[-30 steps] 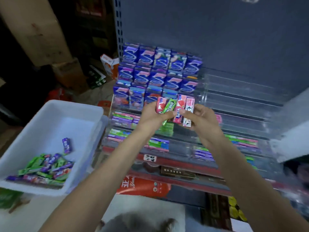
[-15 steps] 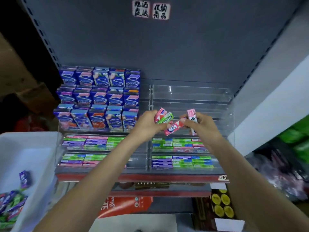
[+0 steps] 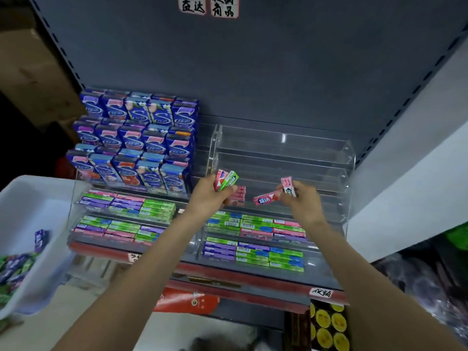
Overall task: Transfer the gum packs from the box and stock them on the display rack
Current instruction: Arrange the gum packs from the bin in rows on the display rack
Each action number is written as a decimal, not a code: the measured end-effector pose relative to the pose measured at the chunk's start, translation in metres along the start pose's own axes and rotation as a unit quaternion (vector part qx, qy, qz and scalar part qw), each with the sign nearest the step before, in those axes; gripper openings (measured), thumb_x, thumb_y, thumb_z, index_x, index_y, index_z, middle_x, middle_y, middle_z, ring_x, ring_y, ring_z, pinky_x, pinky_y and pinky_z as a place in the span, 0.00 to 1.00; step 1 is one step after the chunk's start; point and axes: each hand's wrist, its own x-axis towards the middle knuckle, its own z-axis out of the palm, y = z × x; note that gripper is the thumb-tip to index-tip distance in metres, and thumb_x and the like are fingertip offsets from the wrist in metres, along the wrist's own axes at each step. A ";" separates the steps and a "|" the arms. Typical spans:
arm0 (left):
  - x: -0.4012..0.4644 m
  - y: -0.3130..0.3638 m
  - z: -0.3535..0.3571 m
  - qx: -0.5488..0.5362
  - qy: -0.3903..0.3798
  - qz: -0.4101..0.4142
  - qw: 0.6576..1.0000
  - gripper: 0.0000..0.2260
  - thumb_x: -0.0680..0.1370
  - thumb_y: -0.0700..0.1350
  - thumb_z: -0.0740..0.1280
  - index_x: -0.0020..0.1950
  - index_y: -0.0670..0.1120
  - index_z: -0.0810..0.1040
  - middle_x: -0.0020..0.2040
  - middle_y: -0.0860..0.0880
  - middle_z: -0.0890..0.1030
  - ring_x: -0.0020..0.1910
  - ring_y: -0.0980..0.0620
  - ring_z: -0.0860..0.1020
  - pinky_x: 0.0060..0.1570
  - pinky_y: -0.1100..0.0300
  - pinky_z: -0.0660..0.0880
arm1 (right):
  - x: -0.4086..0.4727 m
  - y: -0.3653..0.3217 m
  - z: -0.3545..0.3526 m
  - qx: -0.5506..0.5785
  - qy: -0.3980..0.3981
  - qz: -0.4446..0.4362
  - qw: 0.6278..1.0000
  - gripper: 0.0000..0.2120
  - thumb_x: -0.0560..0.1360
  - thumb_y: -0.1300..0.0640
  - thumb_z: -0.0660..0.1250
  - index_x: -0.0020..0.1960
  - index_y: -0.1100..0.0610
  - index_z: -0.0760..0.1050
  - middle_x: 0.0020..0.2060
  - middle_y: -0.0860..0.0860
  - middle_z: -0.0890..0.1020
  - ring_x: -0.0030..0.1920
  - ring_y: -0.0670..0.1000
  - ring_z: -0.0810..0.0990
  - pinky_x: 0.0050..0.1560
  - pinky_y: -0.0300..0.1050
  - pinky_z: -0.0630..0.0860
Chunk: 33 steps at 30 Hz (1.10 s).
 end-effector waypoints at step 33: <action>0.021 -0.017 0.009 0.071 -0.174 0.024 0.982 0.13 0.80 0.49 0.61 0.62 0.44 0.73 0.57 0.52 0.80 0.26 0.64 0.75 0.33 0.67 0.75 | 0.011 0.001 -0.015 -0.007 -0.014 -0.074 0.997 0.09 0.74 0.67 0.67 0.50 0.56 0.75 0.44 0.48 0.80 0.46 0.50 0.82 0.51 0.46 0.80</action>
